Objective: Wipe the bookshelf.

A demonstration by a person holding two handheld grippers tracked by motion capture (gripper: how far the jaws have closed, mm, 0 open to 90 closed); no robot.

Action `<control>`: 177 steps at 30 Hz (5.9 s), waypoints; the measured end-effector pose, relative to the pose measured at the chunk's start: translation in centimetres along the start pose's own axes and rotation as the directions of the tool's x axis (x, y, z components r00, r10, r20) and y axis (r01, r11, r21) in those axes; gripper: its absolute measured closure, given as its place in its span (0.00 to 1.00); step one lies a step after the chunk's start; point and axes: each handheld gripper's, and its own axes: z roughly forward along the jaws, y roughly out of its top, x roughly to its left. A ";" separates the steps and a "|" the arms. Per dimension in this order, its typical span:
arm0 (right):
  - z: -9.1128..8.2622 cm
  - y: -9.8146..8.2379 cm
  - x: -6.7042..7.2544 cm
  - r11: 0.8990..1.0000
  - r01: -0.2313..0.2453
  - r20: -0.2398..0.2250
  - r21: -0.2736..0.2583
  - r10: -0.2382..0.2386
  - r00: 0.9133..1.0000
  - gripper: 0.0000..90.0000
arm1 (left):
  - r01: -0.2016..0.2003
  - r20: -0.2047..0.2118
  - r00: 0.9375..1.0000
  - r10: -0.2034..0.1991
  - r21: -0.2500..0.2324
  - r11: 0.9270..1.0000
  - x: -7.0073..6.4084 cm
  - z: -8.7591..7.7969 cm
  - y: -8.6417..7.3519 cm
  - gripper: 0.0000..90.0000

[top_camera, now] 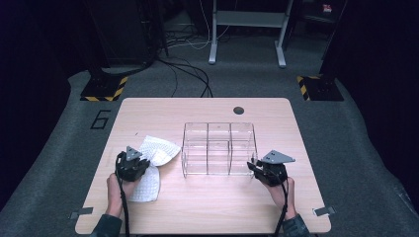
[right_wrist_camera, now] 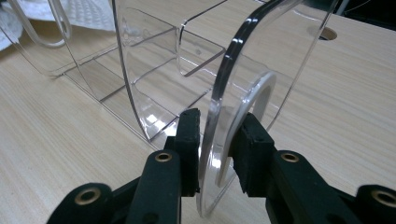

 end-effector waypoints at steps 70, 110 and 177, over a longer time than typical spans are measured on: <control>-0.2 -0.4 0.0 0.999 -0.003 -0.005 -0.042 0.003 1.000 0.81 | -0.005 0.209 0.977 0.038 -0.156 0.988 -4.4 4.3 8.6 0.92; -0.1 -0.5 0.1 0.999 0.006 0.006 -0.051 -0.006 1.000 0.81 | -0.042 0.239 0.969 0.055 -0.059 0.997 -5.3 4.4 3.9 0.92; -0.2 -0.4 0.0 0.999 -0.009 -0.005 -0.037 0.009 1.000 0.82 | 0.020 0.256 0.967 -0.002 -0.068 0.997 -4.3 7.3 6.2 0.92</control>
